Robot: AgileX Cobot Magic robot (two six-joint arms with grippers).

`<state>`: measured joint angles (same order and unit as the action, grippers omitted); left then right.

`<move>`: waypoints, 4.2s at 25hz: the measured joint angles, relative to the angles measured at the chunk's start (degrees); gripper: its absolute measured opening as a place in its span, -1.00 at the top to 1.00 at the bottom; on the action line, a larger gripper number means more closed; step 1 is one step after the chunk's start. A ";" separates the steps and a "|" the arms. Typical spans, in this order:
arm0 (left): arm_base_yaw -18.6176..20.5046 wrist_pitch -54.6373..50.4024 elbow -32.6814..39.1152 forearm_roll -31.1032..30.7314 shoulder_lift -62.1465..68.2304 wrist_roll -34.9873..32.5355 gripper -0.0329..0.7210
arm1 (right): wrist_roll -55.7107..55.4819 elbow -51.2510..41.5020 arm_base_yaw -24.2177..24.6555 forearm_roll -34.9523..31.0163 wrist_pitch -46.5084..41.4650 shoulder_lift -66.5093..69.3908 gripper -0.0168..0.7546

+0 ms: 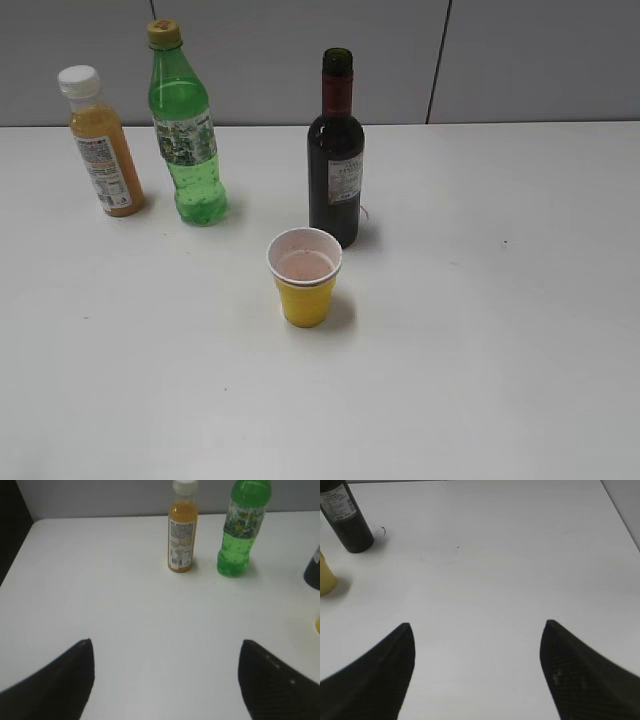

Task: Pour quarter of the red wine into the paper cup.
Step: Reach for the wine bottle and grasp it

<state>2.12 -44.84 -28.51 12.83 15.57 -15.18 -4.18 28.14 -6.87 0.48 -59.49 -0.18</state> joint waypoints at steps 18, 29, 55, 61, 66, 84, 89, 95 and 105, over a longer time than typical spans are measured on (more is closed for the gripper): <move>-11.34 50.18 -0.11 -4.23 35.31 -0.66 -0.82 | 0.00 0.00 0.00 0.00 -0.06 0.00 -0.58; -16.33 76.49 -0.15 -30.61 57.97 26.20 -0.79 | 0.00 0.00 0.00 0.00 -0.10 0.00 -0.58; -16.81 98.35 -26.43 -69.37 96.64 40.76 -0.85 | -0.05 0.00 0.00 0.00 -0.05 0.00 -0.58; -17.90 98.35 -32.40 -69.78 102.30 40.82 -0.85 | -0.05 0.00 0.00 0.00 -0.05 0.00 -0.58; -18.80 98.29 -35.37 -69.64 105.87 41.28 -0.85 | -0.05 0.00 0.00 0.00 -0.05 0.00 -0.58; -23.10 99.98 -49.90 -72.35 115.15 47.70 -0.83 | -0.05 0.00 0.00 0.06 -0.05 0.00 -0.58; -23.48 99.85 -53.63 -73.21 117.66 49.36 -0.80 | -0.05 0.00 0.00 0.06 -0.05 0.00 -0.58; -23.87 99.72 -56.99 -74.54 120.14 51.99 -0.78 | -0.05 0.00 0.00 0.06 -0.05 0.00 -0.58; -23.87 99.31 -57.29 -75.13 121.44 52.33 -0.62 | -0.05 0.00 0.00 0.06 -0.05 -0.05 -0.58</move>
<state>-21.75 54.46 -85.81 -62.30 137.01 37.15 -4.22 28.14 -6.87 0.54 -59.54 -0.23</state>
